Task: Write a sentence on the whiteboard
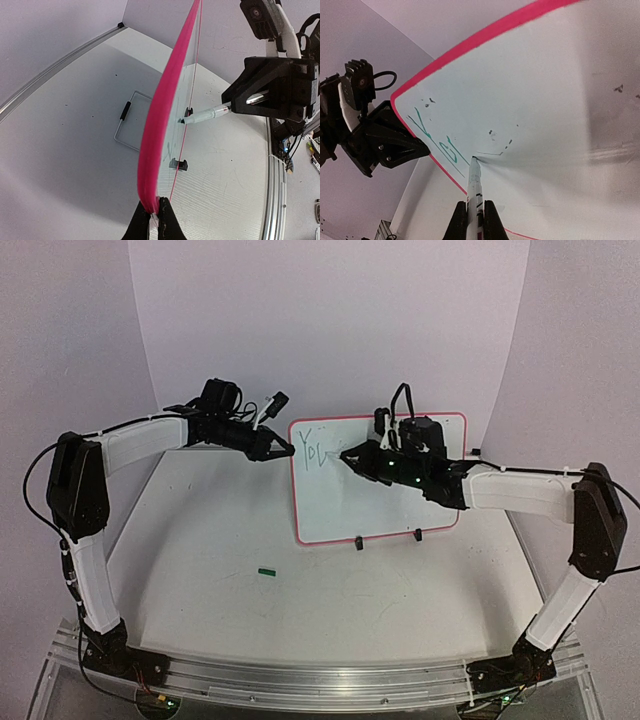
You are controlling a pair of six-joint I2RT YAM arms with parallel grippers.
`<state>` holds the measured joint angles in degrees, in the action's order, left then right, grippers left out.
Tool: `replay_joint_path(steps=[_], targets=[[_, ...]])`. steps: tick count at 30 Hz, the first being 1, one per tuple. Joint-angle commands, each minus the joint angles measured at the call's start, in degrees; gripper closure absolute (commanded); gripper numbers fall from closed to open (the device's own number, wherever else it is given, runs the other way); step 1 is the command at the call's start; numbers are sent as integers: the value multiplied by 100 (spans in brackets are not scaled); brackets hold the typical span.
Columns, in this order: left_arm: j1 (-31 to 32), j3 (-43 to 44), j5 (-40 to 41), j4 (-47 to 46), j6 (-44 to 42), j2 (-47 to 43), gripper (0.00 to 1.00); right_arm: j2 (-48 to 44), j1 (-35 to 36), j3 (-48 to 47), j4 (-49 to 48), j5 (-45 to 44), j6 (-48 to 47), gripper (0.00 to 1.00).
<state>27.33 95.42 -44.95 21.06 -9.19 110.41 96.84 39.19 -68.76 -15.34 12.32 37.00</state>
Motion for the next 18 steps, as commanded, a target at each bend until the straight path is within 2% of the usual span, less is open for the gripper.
replay_joint_path(steps=[1,9,18], targets=[[176,-79,179,274,-241,-85,100,-241,-52,-313,-66,-258,-152,100],[178,-73,179,276,-241,-64,100,-162,-94,-382,-66,-224,-156,100],[178,-77,188,288,-261,-60,100,-115,-97,-32,-54,-77,-30,100]])
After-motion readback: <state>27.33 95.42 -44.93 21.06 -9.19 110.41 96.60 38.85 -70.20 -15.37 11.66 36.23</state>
